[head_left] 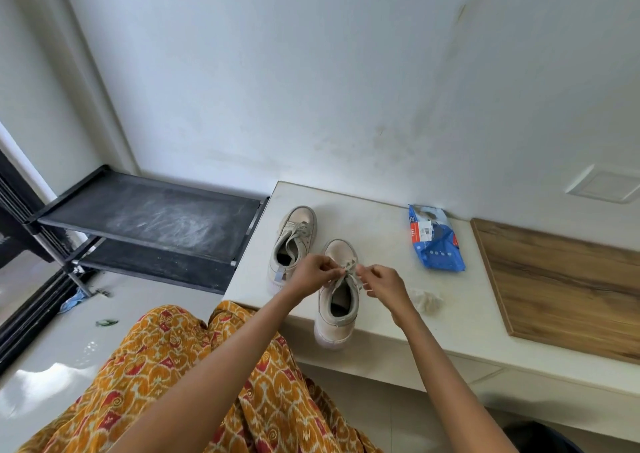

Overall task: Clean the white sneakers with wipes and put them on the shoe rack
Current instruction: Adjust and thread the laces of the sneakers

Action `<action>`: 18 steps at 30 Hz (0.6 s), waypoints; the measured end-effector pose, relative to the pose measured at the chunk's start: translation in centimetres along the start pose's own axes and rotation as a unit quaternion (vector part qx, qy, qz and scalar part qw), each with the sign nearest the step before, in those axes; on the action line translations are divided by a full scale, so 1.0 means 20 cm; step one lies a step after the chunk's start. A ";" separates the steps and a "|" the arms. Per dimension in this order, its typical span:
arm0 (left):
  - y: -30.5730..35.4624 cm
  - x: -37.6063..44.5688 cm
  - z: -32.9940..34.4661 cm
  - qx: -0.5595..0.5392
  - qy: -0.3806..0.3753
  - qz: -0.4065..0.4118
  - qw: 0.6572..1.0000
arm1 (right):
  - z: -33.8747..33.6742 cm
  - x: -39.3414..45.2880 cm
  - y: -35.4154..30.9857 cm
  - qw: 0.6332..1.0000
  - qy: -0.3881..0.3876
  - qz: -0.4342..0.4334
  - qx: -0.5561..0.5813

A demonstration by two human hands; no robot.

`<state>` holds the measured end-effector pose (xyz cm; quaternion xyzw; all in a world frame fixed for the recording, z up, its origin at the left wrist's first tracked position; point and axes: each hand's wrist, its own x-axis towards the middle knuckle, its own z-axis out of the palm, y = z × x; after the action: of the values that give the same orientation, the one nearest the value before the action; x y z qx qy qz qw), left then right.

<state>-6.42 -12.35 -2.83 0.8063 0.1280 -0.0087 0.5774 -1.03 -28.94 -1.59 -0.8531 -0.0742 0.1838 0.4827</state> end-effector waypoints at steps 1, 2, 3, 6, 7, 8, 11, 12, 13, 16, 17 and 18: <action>0.00 0.00 0.01 -0.001 0.011 -0.005 1.000 | 0.01 0.00 0.01 1.000 -0.022 0.003 -0.010; 0.00 0.00 0.02 0.000 0.023 -0.010 1.000 | 0.03 0.00 0.01 0.999 -0.032 0.005 -0.007; 0.00 0.01 0.02 0.002 0.033 -0.015 0.999 | 0.03 0.00 0.01 0.999 -0.034 0.003 -0.001; 0.01 0.01 0.04 0.000 0.045 -0.029 0.999 | 0.03 0.01 0.01 0.999 -0.032 0.012 0.039; 0.01 0.01 0.04 -0.004 0.044 -0.034 0.998 | 0.02 0.01 0.01 0.998 -0.034 0.021 0.055; 0.02 0.01 0.03 -0.013 0.041 -0.040 0.998 | 0.02 0.01 0.01 0.997 -0.037 0.031 0.068; 0.02 0.01 0.01 -0.061 0.019 -0.076 0.995 | 0.02 0.02 0.02 0.990 -0.021 0.067 0.125; 0.01 0.01 0.00 -0.076 0.012 -0.093 0.993 | 0.03 0.02 0.03 0.986 -0.013 0.079 0.147; 0.01 0.01 -0.01 -0.086 0.008 -0.107 0.990 | 0.03 0.02 0.04 0.982 -0.005 0.087 0.168; 0.01 0.01 -0.01 -0.066 0.023 -0.114 0.991 | 0.05 0.01 0.07 0.974 0.007 0.098 0.203; 0.01 0.01 0.00 -0.048 0.034 -0.108 0.992 | 0.05 0.01 0.07 0.974 0.008 0.098 0.206; 0.01 0.01 0.01 -0.032 0.042 -0.101 0.993 | 0.05 0.01 0.07 0.974 0.005 0.097 0.206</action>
<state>-6.14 -12.55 -2.71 0.7699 0.2337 -0.0291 0.5931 -1.32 -28.77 -3.29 -0.7394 0.0511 0.2369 0.6282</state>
